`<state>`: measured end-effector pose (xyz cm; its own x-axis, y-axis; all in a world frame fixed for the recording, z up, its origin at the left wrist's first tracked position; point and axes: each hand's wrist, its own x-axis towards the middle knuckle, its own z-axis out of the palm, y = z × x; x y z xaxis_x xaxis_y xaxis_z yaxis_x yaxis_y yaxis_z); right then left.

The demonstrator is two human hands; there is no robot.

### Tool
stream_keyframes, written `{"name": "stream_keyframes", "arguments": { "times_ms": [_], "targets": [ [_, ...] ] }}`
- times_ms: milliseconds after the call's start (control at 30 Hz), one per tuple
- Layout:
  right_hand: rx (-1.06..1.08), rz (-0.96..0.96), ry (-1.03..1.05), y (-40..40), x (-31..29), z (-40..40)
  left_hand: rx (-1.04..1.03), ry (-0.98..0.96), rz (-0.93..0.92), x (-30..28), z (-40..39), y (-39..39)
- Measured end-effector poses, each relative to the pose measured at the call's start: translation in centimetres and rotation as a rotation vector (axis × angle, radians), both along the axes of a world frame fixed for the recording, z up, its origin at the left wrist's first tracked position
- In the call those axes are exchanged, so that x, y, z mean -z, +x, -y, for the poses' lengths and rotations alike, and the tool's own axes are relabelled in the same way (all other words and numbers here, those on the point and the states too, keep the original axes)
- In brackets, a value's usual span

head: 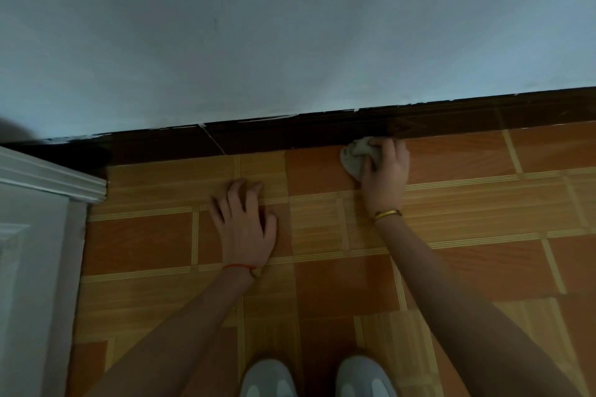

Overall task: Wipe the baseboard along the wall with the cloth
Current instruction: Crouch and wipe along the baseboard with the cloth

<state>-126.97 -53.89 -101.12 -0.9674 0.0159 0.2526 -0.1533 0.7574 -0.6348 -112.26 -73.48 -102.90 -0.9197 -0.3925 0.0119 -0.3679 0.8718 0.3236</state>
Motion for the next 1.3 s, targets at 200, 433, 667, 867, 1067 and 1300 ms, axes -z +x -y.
{"name": "stream_keyframes", "arguments": {
  "times_ms": [200, 433, 667, 867, 1067, 1300],
  "targets": [
    [-0.116, 0.028, 0.01, 0.9, 0.2, 3.1, 0.067, 0.051, -0.04, -0.1, -2.4, -2.2],
    [-0.358, 0.032, 0.071, 0.7, -0.1, 3.7, 0.065, 0.023, 0.005, 0.7, -4.3, -3.4],
    [0.035, 0.03, 0.065, -1.5, -0.4, -3.2, 0.08, 0.067, 0.004, 0.8, -5.4, -4.3],
    [0.065, 0.035, 0.011, -0.4, -0.2, -0.6, 0.105, 0.039, 0.024, 1.1, -5.4, -4.1],
    [-0.315, 0.055, 0.025, 0.3, -0.5, 2.7, 0.111, 0.013, 0.007, 1.1, -5.4, -4.0],
    [0.21, -0.162, -0.27, -0.5, -3.7, -0.3, 0.108, 0.013, 0.004, 0.9, -5.5, -4.1]
  ]
}}
